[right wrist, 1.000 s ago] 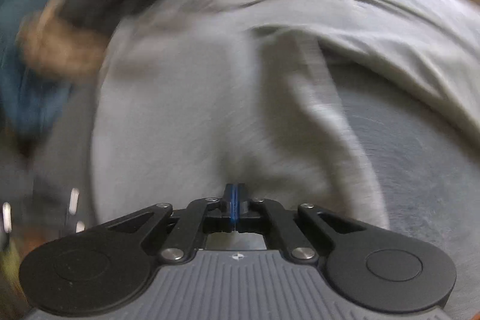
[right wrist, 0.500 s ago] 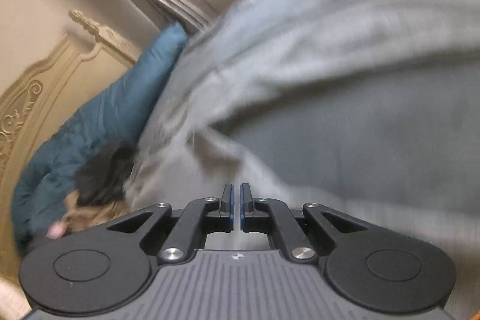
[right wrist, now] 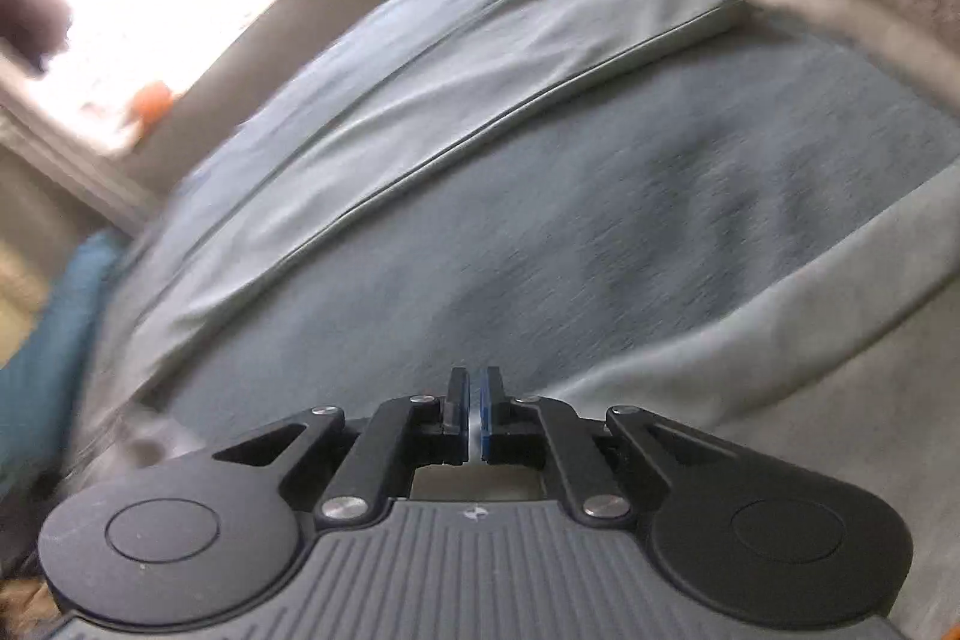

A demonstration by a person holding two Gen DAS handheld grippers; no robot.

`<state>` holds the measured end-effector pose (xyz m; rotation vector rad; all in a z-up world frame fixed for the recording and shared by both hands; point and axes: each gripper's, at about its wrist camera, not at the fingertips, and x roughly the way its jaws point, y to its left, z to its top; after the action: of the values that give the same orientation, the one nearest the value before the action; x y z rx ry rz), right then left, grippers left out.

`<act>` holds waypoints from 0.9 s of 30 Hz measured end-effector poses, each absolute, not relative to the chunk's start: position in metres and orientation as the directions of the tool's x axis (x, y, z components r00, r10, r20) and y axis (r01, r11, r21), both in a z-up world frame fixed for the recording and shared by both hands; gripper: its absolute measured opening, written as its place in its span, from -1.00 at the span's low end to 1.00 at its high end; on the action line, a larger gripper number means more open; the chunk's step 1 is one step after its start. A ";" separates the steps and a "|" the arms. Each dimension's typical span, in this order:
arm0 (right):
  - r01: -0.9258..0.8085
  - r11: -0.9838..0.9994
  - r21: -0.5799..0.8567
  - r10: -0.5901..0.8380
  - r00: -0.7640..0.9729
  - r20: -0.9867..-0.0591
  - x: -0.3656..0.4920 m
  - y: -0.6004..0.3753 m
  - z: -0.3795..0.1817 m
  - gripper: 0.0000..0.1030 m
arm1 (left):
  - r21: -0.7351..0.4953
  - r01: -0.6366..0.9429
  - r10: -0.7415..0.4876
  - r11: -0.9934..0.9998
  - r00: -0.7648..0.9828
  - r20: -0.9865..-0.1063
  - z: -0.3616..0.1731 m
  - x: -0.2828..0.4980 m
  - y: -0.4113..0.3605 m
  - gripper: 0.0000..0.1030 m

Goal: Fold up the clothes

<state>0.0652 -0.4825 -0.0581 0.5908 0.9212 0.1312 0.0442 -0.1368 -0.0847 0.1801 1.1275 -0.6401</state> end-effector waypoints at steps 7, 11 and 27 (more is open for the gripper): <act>0.076 0.897 0.435 0.331 0.535 -0.777 0.038 -0.508 -0.082 -1.00 | -0.194 0.540 -0.385 0.819 0.266 -0.884 -0.085 0.047 -0.135 0.18; 0.391 0.820 0.419 0.073 0.654 -0.753 0.030 -0.609 -0.079 -1.00 | -0.185 0.541 -0.379 0.821 0.273 -0.884 -0.085 0.044 -0.137 0.18; 0.609 0.736 0.295 -0.155 0.576 -0.802 -0.004 -0.662 -0.064 -1.00 | -0.191 0.524 -0.376 0.830 0.272 -0.886 -0.086 0.045 -0.134 0.18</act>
<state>-0.0039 -0.6618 -0.0639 0.5988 0.8461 -0.4800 0.0452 -0.1340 -0.0864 0.1492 1.1445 -0.6090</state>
